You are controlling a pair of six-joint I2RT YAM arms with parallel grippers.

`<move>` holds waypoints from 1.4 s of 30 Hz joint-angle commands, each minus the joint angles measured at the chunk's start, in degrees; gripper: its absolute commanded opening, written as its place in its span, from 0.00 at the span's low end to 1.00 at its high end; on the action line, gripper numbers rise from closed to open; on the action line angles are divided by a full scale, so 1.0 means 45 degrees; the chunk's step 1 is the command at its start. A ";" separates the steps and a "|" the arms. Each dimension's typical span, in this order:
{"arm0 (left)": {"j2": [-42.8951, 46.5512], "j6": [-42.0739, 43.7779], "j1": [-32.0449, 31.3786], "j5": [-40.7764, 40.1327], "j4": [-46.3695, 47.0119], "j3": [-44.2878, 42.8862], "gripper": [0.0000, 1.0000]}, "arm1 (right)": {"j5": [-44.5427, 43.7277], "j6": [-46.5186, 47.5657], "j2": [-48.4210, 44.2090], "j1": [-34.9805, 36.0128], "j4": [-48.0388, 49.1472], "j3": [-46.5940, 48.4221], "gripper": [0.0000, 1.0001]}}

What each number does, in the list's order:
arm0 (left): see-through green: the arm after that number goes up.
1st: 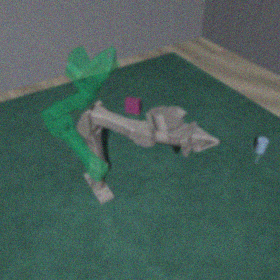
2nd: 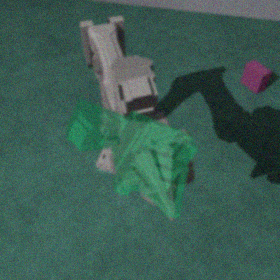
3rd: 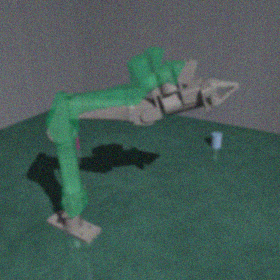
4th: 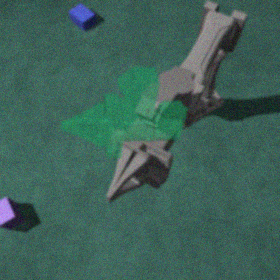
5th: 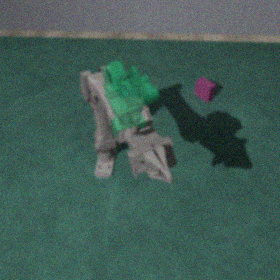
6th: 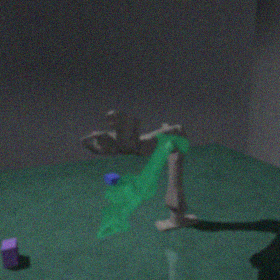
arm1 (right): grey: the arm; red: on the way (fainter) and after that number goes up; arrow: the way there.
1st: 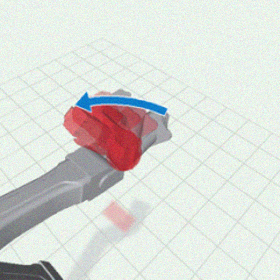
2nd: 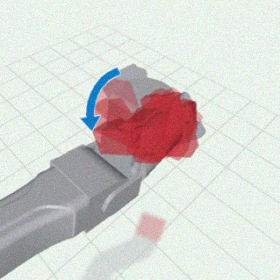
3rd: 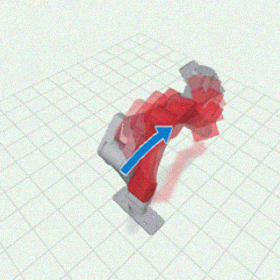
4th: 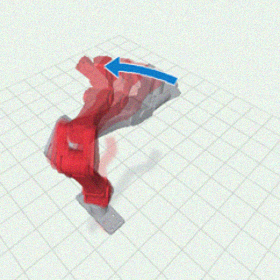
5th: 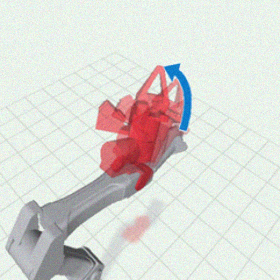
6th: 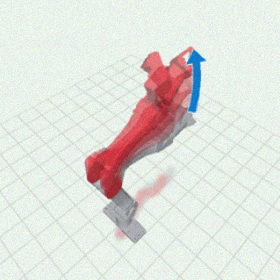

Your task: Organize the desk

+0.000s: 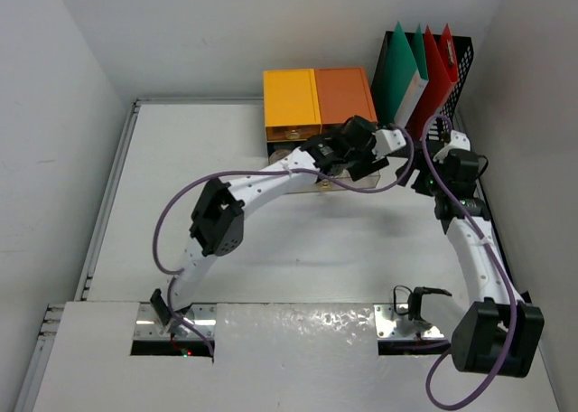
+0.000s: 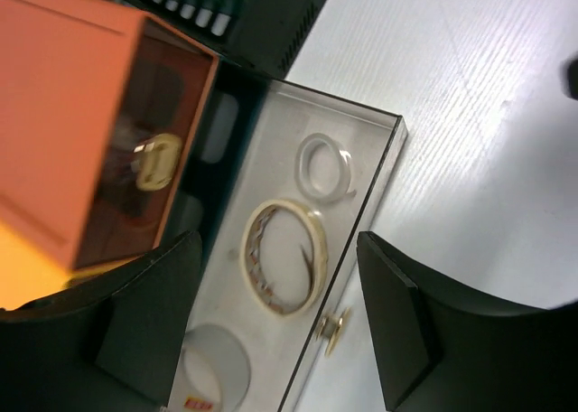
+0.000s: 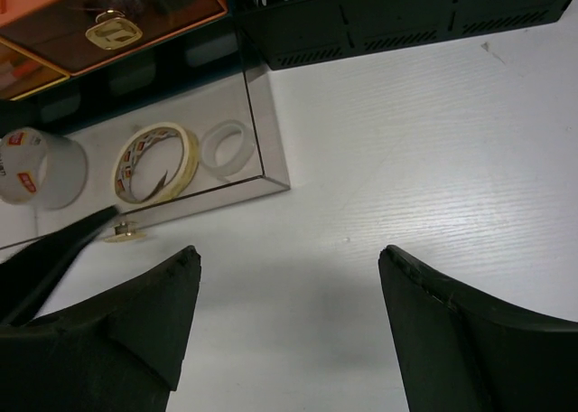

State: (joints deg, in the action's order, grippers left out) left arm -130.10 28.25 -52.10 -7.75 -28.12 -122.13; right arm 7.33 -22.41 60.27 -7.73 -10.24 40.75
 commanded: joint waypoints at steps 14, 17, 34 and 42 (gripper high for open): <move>0.3617 -0.1882 0.1203 -0.0290 -0.1328 0.1475 0.69 | 0.4307 -0.0798 0.0903 0.0716 0.0260 0.0555 0.00; 0.3794 -0.2253 0.2199 0.0158 -0.1369 0.1436 0.69 | 0.2731 -0.0645 0.1137 0.1927 0.1060 0.0047 0.00; 0.2234 -0.2782 0.5697 0.0257 -0.0314 0.0598 0.72 | -0.0261 -0.1308 0.6331 0.6013 0.4539 0.0631 0.00; 0.2115 -0.2568 0.6284 0.0569 -0.0567 0.0147 0.72 | -0.1531 -0.0801 0.8575 0.6365 0.6415 0.1196 0.00</move>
State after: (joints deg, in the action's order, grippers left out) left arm -121.30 16.45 -25.15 -5.93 -31.99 -117.78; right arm 3.86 -27.00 96.62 20.80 11.70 42.46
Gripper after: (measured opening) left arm 0.717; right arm 0.002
